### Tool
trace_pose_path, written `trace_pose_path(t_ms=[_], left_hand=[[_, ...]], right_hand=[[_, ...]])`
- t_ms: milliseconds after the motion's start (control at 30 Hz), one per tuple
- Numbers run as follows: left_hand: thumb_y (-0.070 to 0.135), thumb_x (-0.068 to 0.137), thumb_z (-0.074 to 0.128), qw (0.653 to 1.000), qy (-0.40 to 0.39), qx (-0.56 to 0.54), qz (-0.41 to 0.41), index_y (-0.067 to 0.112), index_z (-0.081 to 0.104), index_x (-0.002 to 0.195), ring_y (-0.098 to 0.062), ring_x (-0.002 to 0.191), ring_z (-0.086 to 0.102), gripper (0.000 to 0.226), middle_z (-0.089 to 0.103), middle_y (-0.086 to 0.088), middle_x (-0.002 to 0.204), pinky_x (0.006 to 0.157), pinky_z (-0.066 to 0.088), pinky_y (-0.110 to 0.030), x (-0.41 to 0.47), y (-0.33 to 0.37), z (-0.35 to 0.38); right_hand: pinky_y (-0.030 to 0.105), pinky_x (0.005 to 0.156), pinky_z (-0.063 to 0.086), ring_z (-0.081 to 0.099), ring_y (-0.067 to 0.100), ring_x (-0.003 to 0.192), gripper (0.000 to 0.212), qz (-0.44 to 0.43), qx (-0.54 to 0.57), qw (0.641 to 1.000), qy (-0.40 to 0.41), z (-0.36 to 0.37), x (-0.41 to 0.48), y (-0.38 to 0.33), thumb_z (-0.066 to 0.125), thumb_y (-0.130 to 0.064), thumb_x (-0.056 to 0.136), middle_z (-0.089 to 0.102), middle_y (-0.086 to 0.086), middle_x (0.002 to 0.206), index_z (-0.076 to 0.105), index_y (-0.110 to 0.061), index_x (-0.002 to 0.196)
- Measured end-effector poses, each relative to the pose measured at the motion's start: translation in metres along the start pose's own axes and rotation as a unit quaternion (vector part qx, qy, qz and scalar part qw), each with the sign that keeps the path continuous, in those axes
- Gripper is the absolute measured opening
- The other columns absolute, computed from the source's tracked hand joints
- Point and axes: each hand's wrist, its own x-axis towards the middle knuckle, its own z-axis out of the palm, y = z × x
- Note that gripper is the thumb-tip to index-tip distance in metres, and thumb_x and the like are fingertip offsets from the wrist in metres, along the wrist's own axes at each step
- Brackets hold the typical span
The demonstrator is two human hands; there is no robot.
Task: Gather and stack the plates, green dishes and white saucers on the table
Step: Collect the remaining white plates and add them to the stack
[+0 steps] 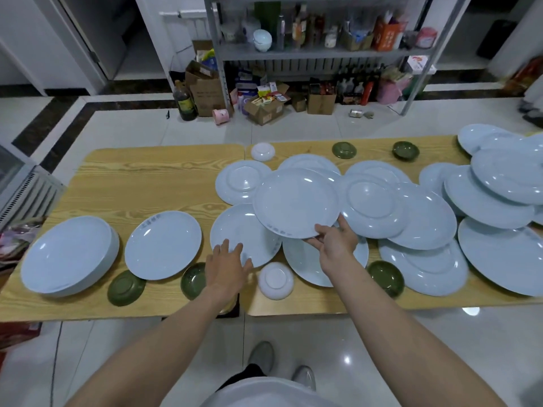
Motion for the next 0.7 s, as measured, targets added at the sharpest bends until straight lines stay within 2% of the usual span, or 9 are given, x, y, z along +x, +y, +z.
trace_pose_path(t_ms=[100,200,300,367,433,533,600,667,700], left_hand=[[0.045,0.1,0.045,0.993,0.001,-0.098,-0.064,0.018,0.044,0.146,-0.033,0.132,0.037,0.054,0.033,-0.018,0.149,0.099,0.043,-0.04,0.009,-0.004,0.005],[0.036,0.099,0.052,0.973,-0.019,-0.195,-0.121,0.013,0.044,0.143,-0.036,0.129,0.036,0.051,0.03,-0.022,0.142,0.1,0.042,-0.039,0.019,-0.008,0.009],[0.028,0.097,0.055,0.958,-0.045,-0.234,-0.157,0.011,0.045,0.14,-0.036,0.117,0.045,0.047,0.035,-0.023,0.135,0.093,0.045,-0.038,0.03,-0.012,0.009],[0.018,0.095,0.056,0.95,-0.044,-0.261,-0.167,0.006,0.05,0.128,-0.029,0.1,0.048,0.036,0.042,-0.024,0.129,0.081,0.046,-0.034,0.036,-0.015,0.009],[0.007,0.093,0.055,0.941,-0.032,-0.286,-0.178,0.002,0.053,0.119,-0.029,0.096,0.051,0.027,0.047,-0.024,0.125,0.077,0.043,-0.031,0.041,-0.019,0.011],[-0.004,0.089,0.056,0.92,-0.002,-0.342,-0.192,-0.002,0.052,0.128,-0.036,0.113,0.054,0.039,0.052,-0.025,0.129,0.083,0.042,-0.029,0.045,-0.022,0.013],[-0.007,0.089,0.057,0.894,0.015,-0.395,-0.211,0.001,0.044,0.141,-0.034,0.123,0.05,0.054,0.05,-0.019,0.137,0.095,0.043,-0.032,0.046,-0.02,0.012],[-0.007,0.089,0.056,0.862,0.033,-0.45,-0.232,0.009,0.039,0.147,-0.031,0.125,0.049,0.062,0.05,-0.013,0.139,0.102,0.042,-0.037,0.046,-0.018,0.011],[-0.008,0.088,0.055,0.847,0.047,-0.472,-0.239,0.012,0.042,0.144,-0.029,0.12,0.051,0.061,0.052,-0.011,0.134,0.101,0.044,-0.038,0.046,-0.018,0.012]], right_hand=[[0.039,0.059,0.061,0.067,0.033,0.102,0.07,-0.001,0.001,1.0,0.005,0.001,0.004,-0.001,0.054,0.022,0.084,0.066,0.008,0.118,0.054,-0.021,0.14],[0.038,0.058,0.061,0.067,0.033,0.103,0.07,-0.002,0.0,1.0,0.009,0.0,0.007,0.001,0.054,0.022,0.084,0.067,0.007,0.117,0.055,-0.021,0.139],[0.04,0.06,0.061,0.068,0.033,0.101,0.07,0.002,0.002,1.0,0.017,-0.001,0.011,0.004,0.055,0.023,0.084,0.067,0.006,0.116,0.056,-0.02,0.14],[0.04,0.06,0.061,0.069,0.032,0.098,0.071,0.005,-0.001,1.0,0.022,-0.001,0.013,0.006,0.055,0.023,0.083,0.068,0.005,0.114,0.055,-0.02,0.14],[0.041,0.061,0.061,0.07,0.032,0.095,0.071,0.008,-0.003,1.0,0.026,-0.001,0.014,0.007,0.055,0.023,0.083,0.068,0.005,0.111,0.054,-0.019,0.141],[0.043,0.064,0.061,0.07,0.032,0.093,0.072,0.009,-0.007,1.0,0.026,-0.001,0.015,0.009,0.055,0.022,0.083,0.068,0.007,0.111,0.054,-0.018,0.143],[0.045,0.067,0.062,0.07,0.033,0.095,0.072,0.011,-0.011,1.0,0.024,0.001,0.016,0.01,0.055,0.022,0.084,0.068,0.007,0.112,0.053,-0.018,0.143],[0.046,0.069,0.062,0.069,0.034,0.098,0.071,0.014,-0.014,1.0,0.019,0.003,0.016,0.011,0.055,0.022,0.084,0.068,0.008,0.114,0.053,-0.017,0.143],[0.047,0.07,0.062,0.069,0.034,0.098,0.071,0.015,-0.015,1.0,0.017,0.004,0.015,0.011,0.055,0.022,0.084,0.068,0.008,0.115,0.053,-0.017,0.143]])
